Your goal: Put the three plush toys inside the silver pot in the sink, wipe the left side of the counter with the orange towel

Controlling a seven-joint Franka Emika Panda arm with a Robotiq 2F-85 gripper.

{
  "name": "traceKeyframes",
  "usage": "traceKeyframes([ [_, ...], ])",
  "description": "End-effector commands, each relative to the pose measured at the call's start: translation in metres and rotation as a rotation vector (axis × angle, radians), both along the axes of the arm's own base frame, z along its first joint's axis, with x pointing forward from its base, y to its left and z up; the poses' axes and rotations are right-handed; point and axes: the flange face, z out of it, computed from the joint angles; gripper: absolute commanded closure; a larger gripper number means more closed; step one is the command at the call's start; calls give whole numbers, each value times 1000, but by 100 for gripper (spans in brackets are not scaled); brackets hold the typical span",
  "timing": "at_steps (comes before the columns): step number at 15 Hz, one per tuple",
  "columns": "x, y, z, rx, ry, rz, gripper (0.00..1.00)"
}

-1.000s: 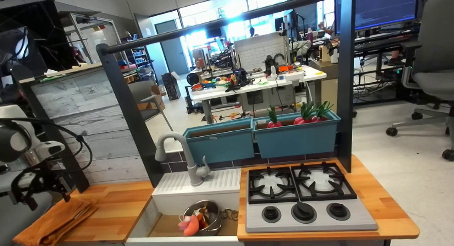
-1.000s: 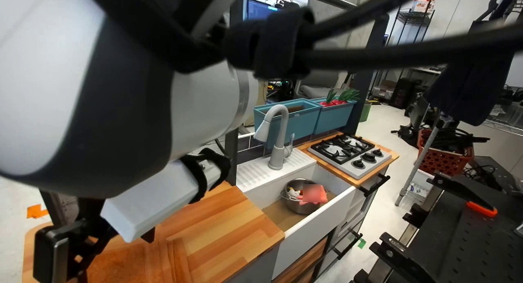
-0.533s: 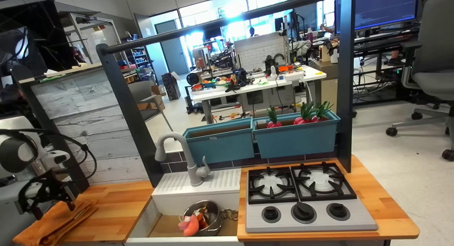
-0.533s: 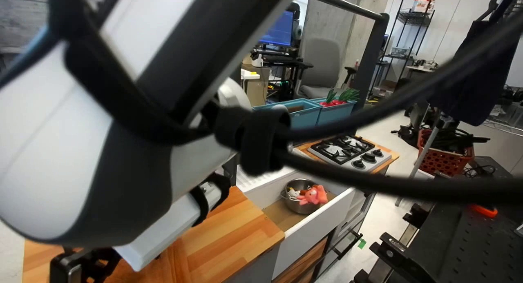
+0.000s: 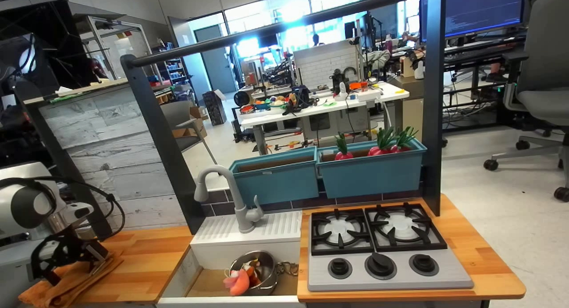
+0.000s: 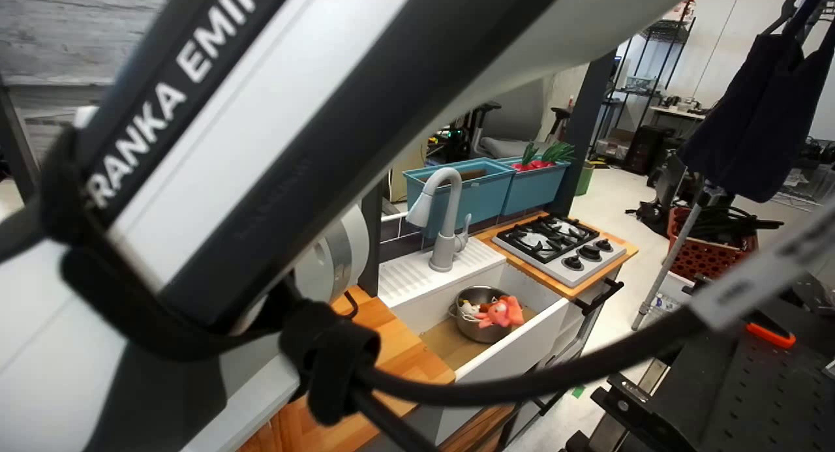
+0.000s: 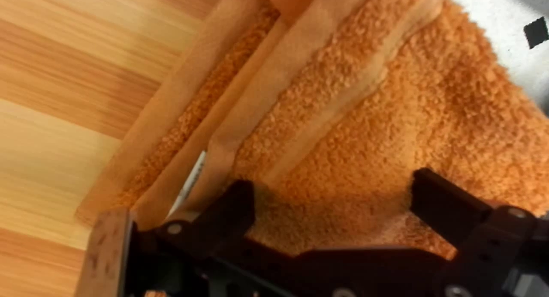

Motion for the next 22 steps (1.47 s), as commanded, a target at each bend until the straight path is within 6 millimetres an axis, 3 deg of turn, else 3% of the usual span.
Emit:
traceKeyframes([
  [1,0,0,0,-1,1,-1,0],
  [4,-6,12,-12,-12,0,15,0],
  [7,-26,22,-47,-77,19,52,0],
  [9,-24,19,-63,-124,-8,37,0],
  [13,6,-22,-61,-171,-23,-152,0],
  [19,50,-117,-66,-146,-14,-485,0],
  [22,57,-129,-62,-94,7,-546,0],
])
